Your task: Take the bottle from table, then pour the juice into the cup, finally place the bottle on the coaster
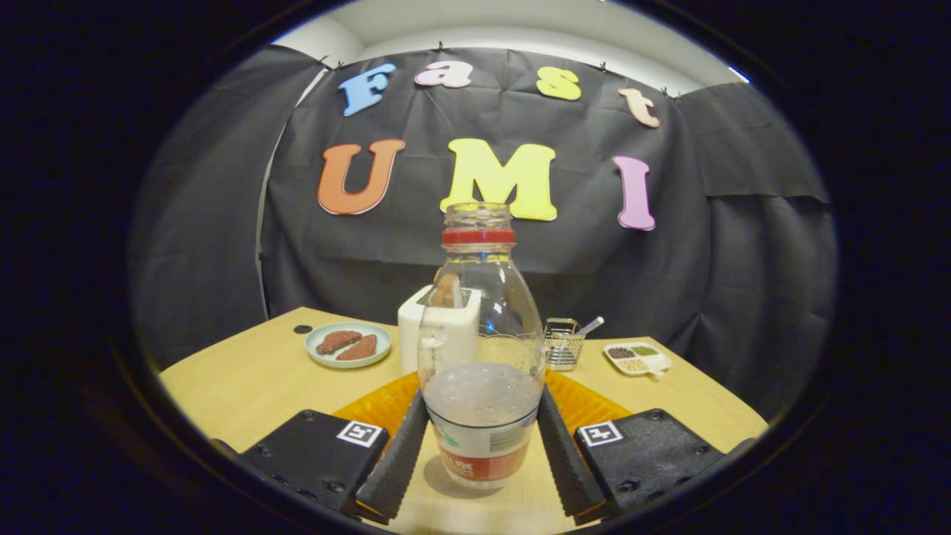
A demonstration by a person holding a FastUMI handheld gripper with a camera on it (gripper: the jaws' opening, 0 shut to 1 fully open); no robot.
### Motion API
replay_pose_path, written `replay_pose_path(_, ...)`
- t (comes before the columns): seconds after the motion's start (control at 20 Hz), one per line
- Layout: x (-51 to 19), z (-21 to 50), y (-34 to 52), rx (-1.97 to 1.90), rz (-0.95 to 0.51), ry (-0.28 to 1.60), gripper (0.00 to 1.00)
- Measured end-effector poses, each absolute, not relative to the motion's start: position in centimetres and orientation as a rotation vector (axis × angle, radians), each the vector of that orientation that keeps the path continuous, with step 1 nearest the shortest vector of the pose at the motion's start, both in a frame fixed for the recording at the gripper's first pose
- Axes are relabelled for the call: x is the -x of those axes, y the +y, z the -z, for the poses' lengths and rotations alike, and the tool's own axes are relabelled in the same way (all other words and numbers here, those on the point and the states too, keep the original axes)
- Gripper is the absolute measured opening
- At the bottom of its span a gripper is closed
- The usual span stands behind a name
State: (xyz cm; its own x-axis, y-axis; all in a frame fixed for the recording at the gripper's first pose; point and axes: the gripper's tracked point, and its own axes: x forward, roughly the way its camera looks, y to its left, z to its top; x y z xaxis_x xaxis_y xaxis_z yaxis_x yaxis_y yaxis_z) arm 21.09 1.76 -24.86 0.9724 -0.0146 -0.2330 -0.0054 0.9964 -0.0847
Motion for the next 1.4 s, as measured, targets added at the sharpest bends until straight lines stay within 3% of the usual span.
replay_pose_path(0.6,-21.3,31.4,1.8,0.065,0.005,0.265,0.81)
replay_pose_path(1.4,-21.3,31.8,1.6,0.086,0.014,0.269,0.86)
